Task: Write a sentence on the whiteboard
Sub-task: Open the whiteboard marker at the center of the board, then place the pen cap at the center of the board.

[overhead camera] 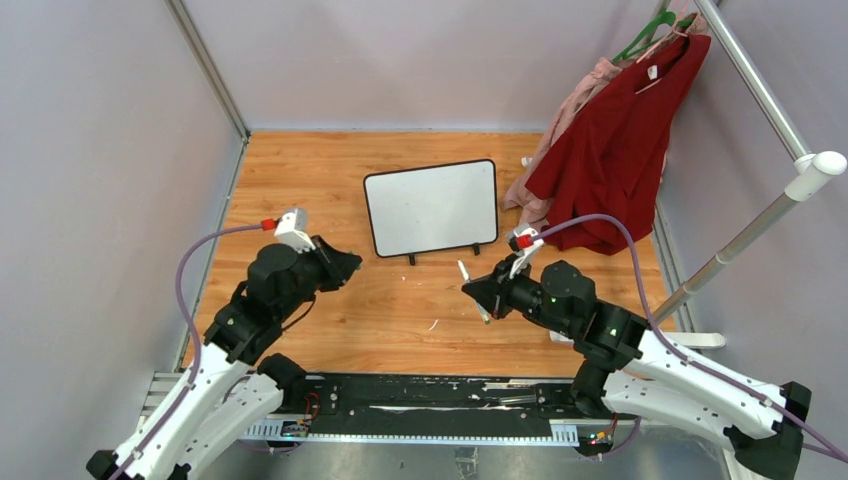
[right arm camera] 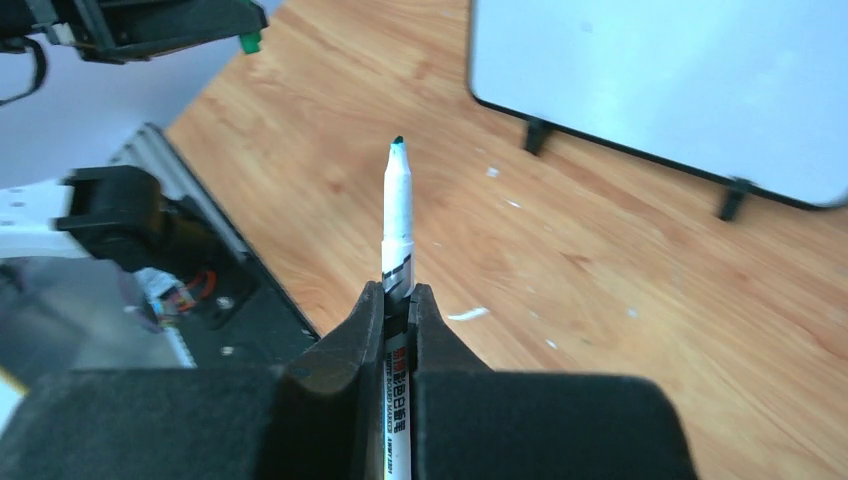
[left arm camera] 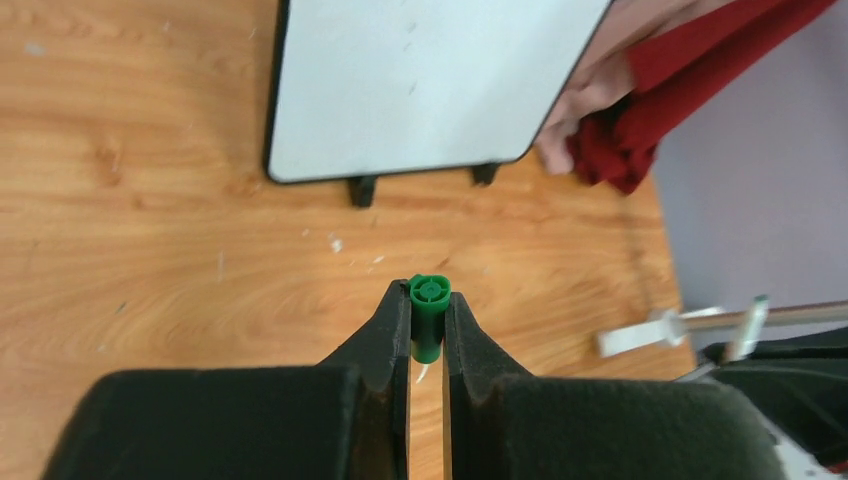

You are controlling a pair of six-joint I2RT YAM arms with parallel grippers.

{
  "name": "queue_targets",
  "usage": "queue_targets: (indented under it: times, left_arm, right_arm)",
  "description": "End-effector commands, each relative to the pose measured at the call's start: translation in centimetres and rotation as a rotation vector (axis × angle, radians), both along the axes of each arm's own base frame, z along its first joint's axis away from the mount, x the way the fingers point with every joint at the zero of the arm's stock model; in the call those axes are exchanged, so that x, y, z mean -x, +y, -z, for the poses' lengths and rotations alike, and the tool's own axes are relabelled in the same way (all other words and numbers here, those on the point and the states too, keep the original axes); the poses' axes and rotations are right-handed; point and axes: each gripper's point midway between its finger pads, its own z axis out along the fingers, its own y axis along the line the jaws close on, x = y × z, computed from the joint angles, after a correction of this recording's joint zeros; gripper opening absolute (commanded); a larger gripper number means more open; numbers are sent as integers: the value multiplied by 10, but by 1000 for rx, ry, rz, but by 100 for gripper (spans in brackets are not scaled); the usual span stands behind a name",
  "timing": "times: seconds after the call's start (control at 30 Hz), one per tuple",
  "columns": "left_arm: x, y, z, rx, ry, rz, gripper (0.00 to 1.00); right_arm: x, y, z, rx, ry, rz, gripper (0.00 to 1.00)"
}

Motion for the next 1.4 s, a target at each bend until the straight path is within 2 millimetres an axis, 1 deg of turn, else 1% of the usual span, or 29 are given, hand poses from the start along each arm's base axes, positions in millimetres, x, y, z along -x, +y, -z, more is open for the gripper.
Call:
queue_targets:
  times: [0.0, 0.07, 0.13, 0.33, 0.6, 0.73, 0.97, 1.23, 1.37]
  left_arm:
    - [4, -6, 54, -150, 189, 73, 0]
    - [5, -15, 75, -175, 270, 114, 0]
    - [6, -23, 90, -212, 320, 136, 0]
    - [7, -51, 110, -354, 359, 196, 0]
    - [9, -84, 159, -432, 466, 276, 0]
    - [10, -97, 177, -459, 497, 314, 1]
    - [12, -107, 194, -501, 522, 340, 10]
    - [15, -105, 216, -534, 559, 346, 16]
    - [17, -105, 223, -542, 576, 349, 20]
  right_arm:
    - [-15, -52, 37, 214, -15, 186, 0]
    - [-17, -59, 39, 216, -17, 219, 0]
    - [-18, -65, 42, 219, -19, 241, 0]
    - [-19, -73, 49, 239, -20, 274, 0]
    - [-19, -74, 54, 248, -19, 273, 0]
    - [-20, -75, 54, 258, -30, 269, 0]
    - [-21, -77, 52, 263, -45, 275, 0]
    - [-21, -77, 51, 264, -52, 273, 0]
    - [-22, -78, 51, 268, -61, 280, 0]
